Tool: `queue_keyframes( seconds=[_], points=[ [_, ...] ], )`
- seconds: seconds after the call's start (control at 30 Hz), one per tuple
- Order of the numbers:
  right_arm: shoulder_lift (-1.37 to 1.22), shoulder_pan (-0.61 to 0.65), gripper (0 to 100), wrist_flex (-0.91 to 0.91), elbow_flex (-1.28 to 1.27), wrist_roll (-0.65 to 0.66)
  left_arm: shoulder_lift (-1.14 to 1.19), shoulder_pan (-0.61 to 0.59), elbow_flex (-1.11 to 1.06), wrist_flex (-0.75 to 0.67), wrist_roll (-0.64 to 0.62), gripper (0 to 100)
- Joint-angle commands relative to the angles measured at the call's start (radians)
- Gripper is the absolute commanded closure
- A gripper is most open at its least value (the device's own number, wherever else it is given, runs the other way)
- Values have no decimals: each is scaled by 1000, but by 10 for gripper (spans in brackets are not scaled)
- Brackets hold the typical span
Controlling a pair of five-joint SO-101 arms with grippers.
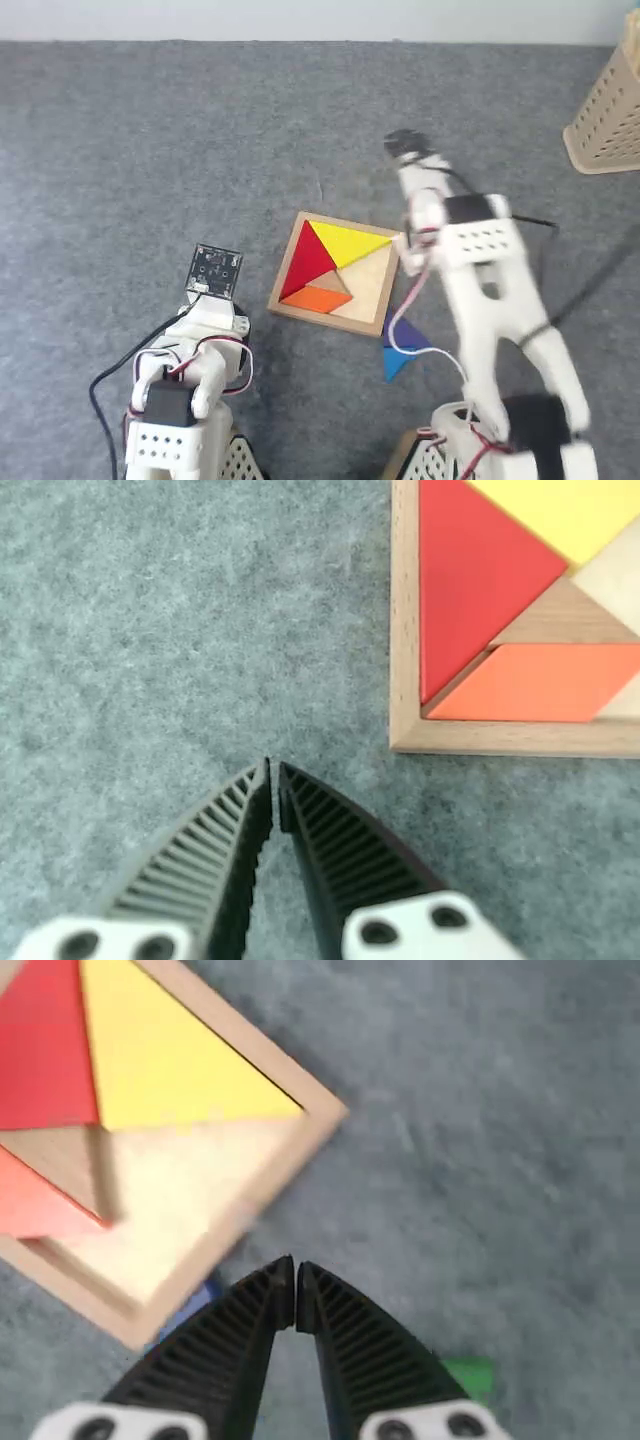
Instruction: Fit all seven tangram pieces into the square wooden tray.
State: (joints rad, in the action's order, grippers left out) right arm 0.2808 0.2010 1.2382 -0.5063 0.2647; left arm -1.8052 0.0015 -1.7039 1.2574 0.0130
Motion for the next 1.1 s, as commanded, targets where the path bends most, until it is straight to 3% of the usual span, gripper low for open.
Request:
queue_keyframes(
  seconds=[0.0, 0.2, 0.4, 0.57, 0.67, 0.87, 1.07],
  points=[
    [91, -65, 992, 131, -6, 31, -21, -6, 19, 6, -8, 988],
    [70, -35, 992, 186, -101, 132, -21, -6, 19, 6, -8, 988],
    [174, 99, 988, 105, -264, 164, -21, -6, 19, 6, -8, 988],
    [243, 239, 848, 74, -356, 121, -21, -6, 19, 6, -8, 988],
    [232, 274, 829, 39, -358, 118, -21, -6, 19, 6, -8, 988],
    [28, 213, 831, 25, -193, 26, -21, -6, 19, 6, -8, 988],
    [-315, 91, 905, 22, 89, -28, -21, -6, 19, 6, -8, 988]
  ],
)
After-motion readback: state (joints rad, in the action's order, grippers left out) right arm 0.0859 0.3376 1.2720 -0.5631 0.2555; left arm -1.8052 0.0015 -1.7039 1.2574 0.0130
